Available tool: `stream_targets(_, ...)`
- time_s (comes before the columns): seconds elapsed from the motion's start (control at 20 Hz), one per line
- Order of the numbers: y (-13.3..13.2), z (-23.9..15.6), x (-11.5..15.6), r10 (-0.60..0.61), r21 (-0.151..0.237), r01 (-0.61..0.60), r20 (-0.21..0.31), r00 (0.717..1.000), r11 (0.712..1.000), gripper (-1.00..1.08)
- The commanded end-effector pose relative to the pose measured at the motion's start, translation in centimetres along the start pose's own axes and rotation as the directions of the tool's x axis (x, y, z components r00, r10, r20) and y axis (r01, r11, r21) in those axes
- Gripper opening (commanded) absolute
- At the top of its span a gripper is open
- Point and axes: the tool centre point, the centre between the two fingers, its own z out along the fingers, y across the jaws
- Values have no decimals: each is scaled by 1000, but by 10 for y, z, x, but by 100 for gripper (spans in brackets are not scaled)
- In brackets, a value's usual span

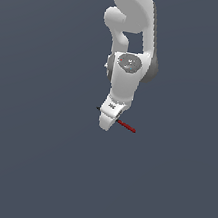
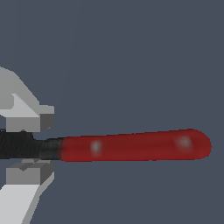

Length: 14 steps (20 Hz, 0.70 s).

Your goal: Pick up the object and move it to a goal position.

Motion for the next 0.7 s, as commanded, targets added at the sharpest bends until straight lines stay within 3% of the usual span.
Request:
stream_targets(0.0, 16, -24, -5, 0, 1, 0, -1, 1000, 1000, -100)
stream_targets(0.65, 81, -112, -21, 4, -1, -4, 1, 1000, 1000, -100)
